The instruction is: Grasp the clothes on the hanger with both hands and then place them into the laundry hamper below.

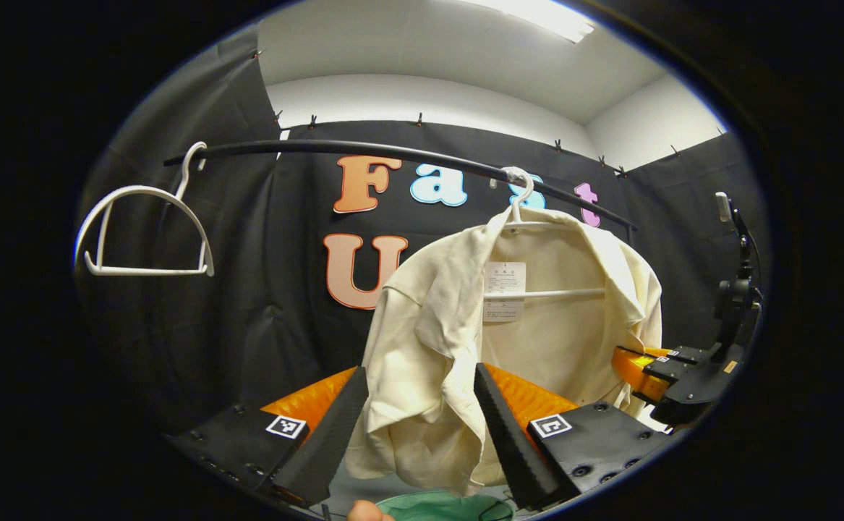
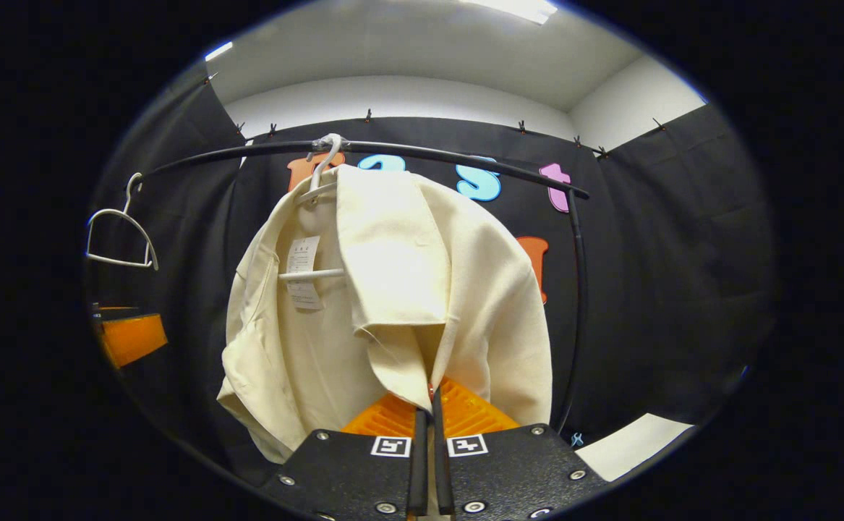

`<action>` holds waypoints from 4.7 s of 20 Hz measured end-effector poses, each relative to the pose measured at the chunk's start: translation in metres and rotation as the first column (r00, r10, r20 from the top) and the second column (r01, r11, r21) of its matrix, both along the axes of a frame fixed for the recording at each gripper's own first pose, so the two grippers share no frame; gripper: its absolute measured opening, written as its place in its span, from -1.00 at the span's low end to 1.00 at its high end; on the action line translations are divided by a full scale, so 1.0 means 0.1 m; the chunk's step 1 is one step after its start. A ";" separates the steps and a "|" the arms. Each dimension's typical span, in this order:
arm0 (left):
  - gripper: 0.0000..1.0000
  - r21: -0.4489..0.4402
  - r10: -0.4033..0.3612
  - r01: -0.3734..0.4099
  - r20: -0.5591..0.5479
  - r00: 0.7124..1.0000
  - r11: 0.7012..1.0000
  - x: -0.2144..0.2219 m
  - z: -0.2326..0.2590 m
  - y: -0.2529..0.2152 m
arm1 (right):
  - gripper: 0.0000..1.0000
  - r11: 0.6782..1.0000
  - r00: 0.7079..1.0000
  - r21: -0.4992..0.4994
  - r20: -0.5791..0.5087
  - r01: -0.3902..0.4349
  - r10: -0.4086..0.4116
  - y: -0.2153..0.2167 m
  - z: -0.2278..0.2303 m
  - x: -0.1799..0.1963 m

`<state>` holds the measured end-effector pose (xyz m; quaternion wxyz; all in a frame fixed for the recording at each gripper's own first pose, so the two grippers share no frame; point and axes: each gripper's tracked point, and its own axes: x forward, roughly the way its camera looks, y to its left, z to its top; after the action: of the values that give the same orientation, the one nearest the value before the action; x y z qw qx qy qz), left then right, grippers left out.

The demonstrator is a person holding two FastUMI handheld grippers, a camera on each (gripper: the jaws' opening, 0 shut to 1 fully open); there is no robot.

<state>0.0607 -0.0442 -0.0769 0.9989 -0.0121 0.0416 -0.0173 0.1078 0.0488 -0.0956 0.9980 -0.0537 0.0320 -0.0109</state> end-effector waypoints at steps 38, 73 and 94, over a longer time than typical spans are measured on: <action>-0.85 0.109 0.104 -0.104 0.008 0.995 0.989 0.82 0.06 0.44 | -0.94 0.996 0.992 0.071 0.118 -0.050 0.042 -0.39 0.90 -0.50; -0.85 0.285 0.306 -0.287 -0.023 0.952 0.914 0.88 -0.40 1.74 | -1.00 0.966 0.988 0.258 -0.150 -0.007 0.047 -0.89 -0.61 0.35; -0.84 0.187 0.073 0.012 -0.439 0.896 0.982 -0.20 -3.30 0.52 | -1.00 0.967 0.869 0.245 -0.459 -0.076 0.184 0.51 -3.41 -0.29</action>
<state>0.0412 0.0081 -0.4064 0.9600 0.0767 0.2693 0.0055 0.0787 0.1001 -0.4366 0.9573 0.0535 0.2743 0.0739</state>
